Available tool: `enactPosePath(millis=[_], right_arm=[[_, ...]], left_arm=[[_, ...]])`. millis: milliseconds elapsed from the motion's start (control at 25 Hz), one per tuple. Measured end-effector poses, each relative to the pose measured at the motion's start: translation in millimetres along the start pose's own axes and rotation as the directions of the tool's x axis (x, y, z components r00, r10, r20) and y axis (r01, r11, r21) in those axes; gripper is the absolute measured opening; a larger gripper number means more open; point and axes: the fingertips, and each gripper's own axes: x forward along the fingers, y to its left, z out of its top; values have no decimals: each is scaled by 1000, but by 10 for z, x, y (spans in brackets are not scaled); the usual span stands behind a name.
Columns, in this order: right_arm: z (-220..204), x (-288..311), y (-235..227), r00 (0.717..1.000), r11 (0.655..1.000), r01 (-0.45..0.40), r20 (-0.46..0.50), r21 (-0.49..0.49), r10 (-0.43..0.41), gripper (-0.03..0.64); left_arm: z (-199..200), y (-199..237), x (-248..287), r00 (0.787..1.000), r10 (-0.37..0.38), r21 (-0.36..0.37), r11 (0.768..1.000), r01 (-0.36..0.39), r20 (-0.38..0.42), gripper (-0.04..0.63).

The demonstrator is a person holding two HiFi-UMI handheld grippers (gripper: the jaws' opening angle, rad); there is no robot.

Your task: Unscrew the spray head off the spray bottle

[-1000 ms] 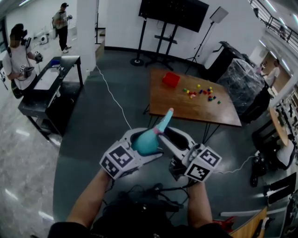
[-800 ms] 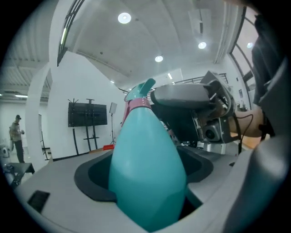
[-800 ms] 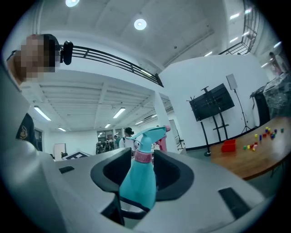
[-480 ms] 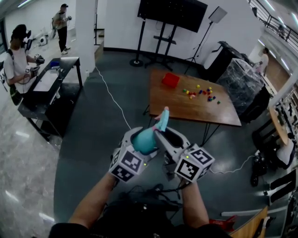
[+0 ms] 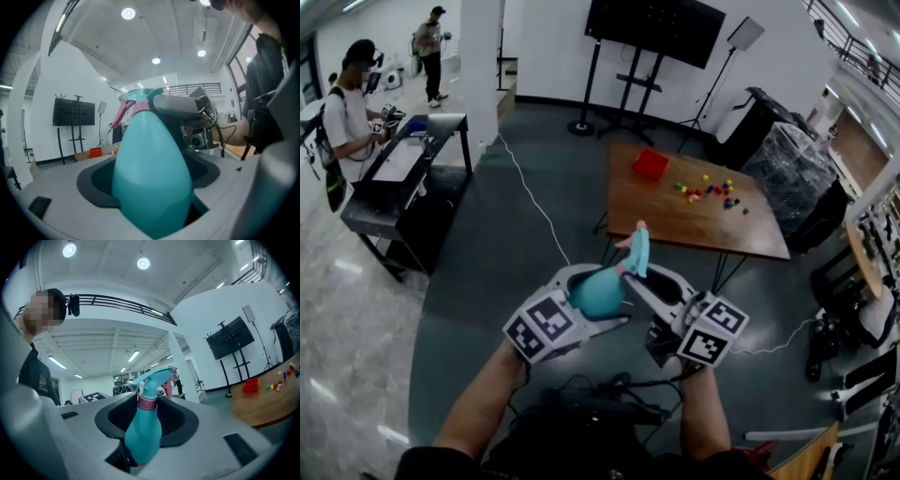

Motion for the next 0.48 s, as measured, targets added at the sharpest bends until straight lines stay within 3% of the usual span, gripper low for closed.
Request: enactPosePath(millis=[280, 360, 480], right_arm=[[64, -51, 164, 991, 991, -135, 6, -23, 136, 137], [78, -58, 203, 989, 989, -144, 17, -42, 145, 135], [77, -25, 152, 997, 994, -77, 19, -74, 79, 150]], left_arm=[[118, -187, -80, 985, -158, -44, 986, 161, 64, 425], [145, -207, -96, 983, -165, -41, 985, 168, 82, 425], [139, -129, -78, 989, -113, -50, 992, 118, 92, 425]])
